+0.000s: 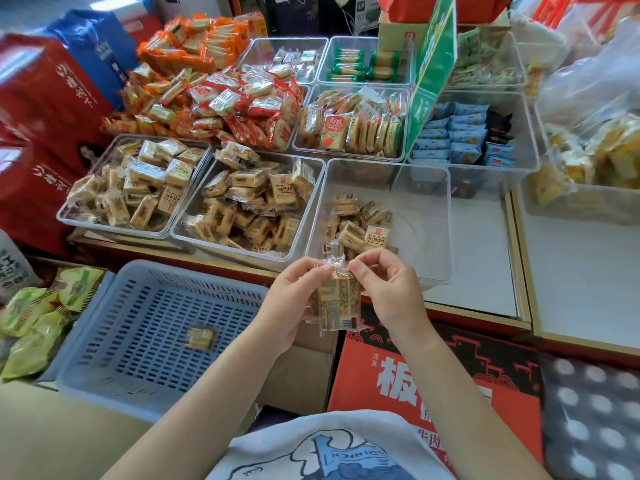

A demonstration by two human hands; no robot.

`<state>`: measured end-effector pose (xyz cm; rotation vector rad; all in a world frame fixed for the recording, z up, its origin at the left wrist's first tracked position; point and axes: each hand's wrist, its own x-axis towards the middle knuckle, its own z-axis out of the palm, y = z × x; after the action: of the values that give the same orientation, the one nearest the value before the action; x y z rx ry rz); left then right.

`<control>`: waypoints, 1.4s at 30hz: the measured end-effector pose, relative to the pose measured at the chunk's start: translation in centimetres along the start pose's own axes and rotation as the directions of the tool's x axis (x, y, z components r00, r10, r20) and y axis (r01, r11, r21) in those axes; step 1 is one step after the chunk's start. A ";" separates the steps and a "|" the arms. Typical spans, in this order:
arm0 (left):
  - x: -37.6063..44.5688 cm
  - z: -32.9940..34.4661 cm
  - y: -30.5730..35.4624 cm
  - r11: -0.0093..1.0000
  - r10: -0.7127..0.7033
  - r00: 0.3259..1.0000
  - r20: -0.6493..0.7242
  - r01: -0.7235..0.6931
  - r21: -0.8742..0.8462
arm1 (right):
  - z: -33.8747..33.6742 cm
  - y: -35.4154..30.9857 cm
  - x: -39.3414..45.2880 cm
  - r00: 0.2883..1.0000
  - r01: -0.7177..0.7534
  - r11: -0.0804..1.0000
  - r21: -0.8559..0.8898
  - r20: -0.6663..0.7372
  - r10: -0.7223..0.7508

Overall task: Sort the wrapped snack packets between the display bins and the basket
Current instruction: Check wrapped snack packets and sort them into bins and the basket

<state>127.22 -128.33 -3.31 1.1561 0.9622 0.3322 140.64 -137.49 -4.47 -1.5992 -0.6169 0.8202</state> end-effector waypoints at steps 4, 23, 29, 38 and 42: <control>-0.1 -0.6 -0.2 1.000 -0.001 1.000 0.016 0.001 0.016 | -0.2 -0.1 -0.4 1.000 -0.013 1.000 -0.002 0.016 0.013; -0.8 -1.3 -1.0 1.000 0.003 0.998 0.055 -0.002 -0.024 | -0.1 -0.3 -1.9 0.996 -0.084 0.995 0.057 -0.012 0.085; -1.6 -0.8 -1.2 0.998 -0.034 0.982 0.185 0.023 0.065 | 0.0 -0.4 -1.5 0.986 -0.126 0.986 0.108 -0.097 0.136; -0.6 -1.7 -1.3 0.976 -0.061 0.985 -0.163 0.024 -0.218 | 0.2 0.0 -1.7 0.969 -0.166 0.986 -0.028 0.180 0.168; -0.6 -1.1 -1.5 0.970 -0.110 0.978 -0.176 0.067 -0.236 | 0.2 0.3 -1.7 0.980 -0.118 0.989 -0.090 0.149 0.130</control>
<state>125.61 -128.64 -4.42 0.8793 1.1067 0.4736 139.46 -138.74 -4.49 -1.6712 -0.6721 1.0305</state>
